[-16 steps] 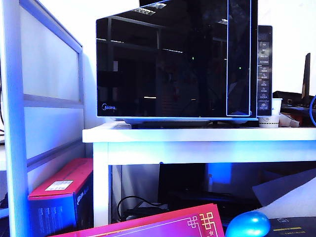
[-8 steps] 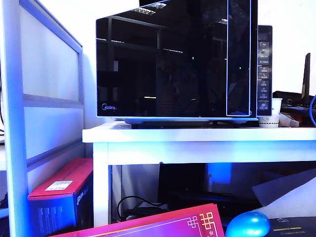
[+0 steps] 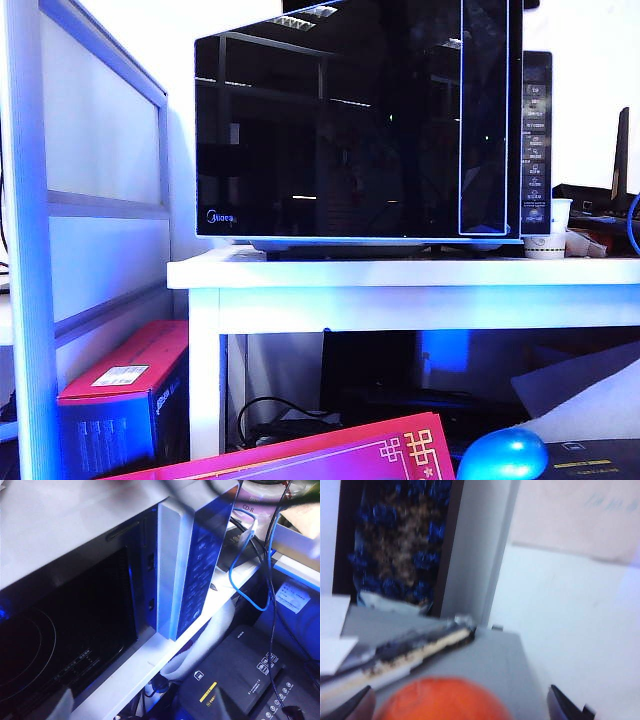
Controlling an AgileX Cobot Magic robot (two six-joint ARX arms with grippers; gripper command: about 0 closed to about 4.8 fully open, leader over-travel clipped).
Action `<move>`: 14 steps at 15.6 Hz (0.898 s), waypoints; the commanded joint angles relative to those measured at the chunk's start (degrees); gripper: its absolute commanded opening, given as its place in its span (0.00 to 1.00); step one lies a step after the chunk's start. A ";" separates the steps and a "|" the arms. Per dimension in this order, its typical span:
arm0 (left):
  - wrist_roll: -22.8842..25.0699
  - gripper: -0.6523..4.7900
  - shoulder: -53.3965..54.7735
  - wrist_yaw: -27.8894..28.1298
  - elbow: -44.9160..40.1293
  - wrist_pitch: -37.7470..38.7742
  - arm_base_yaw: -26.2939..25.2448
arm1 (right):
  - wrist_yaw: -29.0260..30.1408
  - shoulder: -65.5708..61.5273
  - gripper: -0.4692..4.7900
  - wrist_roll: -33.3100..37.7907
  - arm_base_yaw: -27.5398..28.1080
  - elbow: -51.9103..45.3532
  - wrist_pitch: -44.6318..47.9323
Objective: Open the microwave door, place the orange inside the microwave, then close the microwave door.
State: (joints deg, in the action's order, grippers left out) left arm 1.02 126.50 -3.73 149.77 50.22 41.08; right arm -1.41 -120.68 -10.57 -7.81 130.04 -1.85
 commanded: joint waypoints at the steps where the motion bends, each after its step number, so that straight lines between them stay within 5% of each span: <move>1: -1.66 0.80 1.84 -1.49 -1.36 9.03 0.22 | -0.11 -0.31 1.00 -0.17 -0.02 0.31 -0.04; 7: -1.64 0.80 1.84 -1.51 -1.36 9.05 0.22 | -0.17 -1.57 1.00 -0.20 0.00 0.31 -2.12; 10: -1.66 0.80 1.84 -1.51 -1.36 9.44 0.22 | -1.29 -1.51 0.66 -0.46 -0.02 0.44 -1.77; 14: -1.66 0.80 1.84 -1.49 -1.36 11.06 0.20 | -1.29 -1.16 0.65 -0.42 -0.02 0.63 -1.73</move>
State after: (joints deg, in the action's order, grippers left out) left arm 1.02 126.30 -3.73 149.82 51.35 41.08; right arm -2.39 -122.43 -11.03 -7.84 130.23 -4.08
